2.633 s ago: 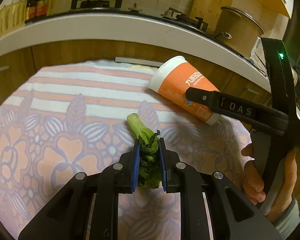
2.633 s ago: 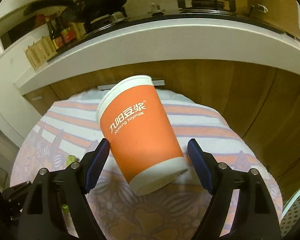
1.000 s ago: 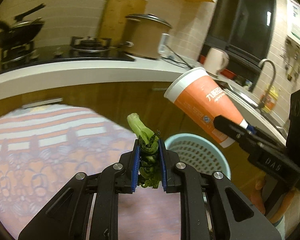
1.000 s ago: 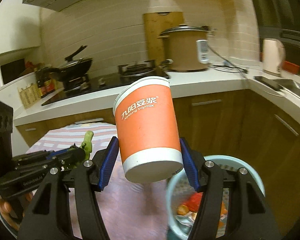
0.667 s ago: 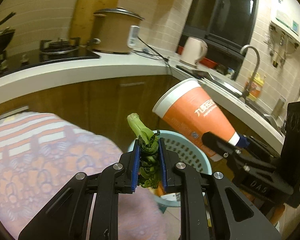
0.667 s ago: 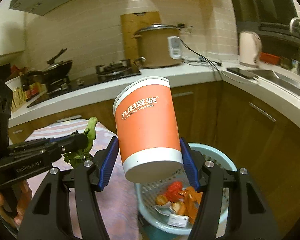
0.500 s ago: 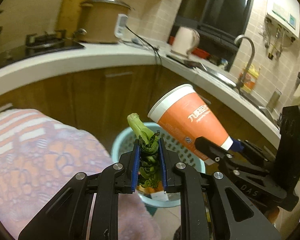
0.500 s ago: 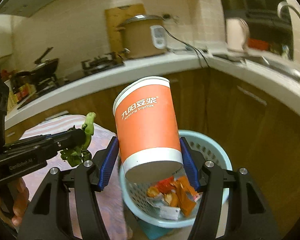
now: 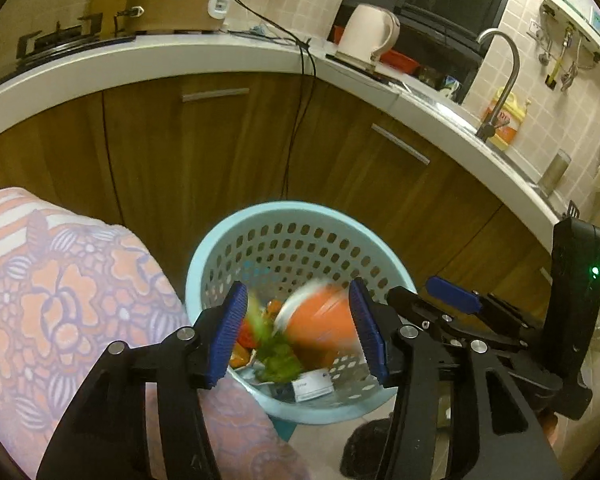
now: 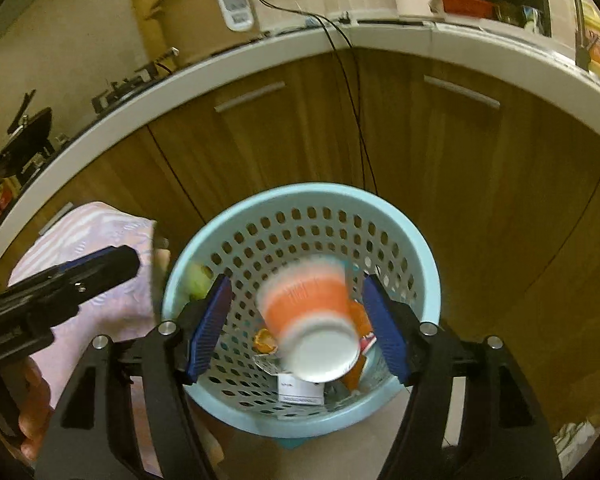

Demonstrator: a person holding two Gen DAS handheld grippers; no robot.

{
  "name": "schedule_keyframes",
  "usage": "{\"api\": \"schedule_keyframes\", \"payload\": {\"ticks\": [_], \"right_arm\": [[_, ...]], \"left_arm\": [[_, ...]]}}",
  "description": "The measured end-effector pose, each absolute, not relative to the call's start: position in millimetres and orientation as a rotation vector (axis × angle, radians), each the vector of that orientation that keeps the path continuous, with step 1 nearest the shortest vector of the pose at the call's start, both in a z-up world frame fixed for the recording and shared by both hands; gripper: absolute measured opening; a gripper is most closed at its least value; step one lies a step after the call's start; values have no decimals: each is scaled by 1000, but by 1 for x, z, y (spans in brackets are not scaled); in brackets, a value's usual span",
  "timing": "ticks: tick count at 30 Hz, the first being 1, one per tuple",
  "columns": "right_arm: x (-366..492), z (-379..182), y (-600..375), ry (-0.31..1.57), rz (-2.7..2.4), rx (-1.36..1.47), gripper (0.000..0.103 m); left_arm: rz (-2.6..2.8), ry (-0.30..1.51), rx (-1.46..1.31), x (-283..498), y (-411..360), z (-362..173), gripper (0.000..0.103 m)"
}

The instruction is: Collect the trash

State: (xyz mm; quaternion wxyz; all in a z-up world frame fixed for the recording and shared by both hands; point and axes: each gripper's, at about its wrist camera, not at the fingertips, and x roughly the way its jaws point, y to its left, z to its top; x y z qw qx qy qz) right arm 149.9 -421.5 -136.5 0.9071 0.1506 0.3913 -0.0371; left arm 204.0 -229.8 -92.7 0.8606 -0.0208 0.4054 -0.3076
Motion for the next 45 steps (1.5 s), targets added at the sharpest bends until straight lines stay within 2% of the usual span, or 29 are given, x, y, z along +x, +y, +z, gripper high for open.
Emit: {"api": "schedule_keyframes", "payload": {"ticks": [5,11,13,17,19,22,35,45], "right_arm": [[144,-138,-423,803,-75,326,64],[130,-114,-408,746,-66,290,64],[123,-101,-397,717,-68,261,64],[114,-78,-382,688,-84,231,64],[111,-69,-376,676,-91,223,64],[104,-59,-366,656,-97,212,64],[84,-52,-333,608,-180,172,64],[71,-45,-326,545,-182,163,64]], "left_arm": [[-640,853,-44,204,-224,-95,51],[-641,822,-73,193,-207,-85,53],[-636,789,-87,184,-198,-75,62],[-593,712,-73,162,-180,-55,69],[-552,664,-69,148,-169,-45,78],[-497,614,-54,131,-155,-37,82],[-358,539,-57,109,-117,-40,83],[-349,521,-62,102,-115,-35,88]]}}
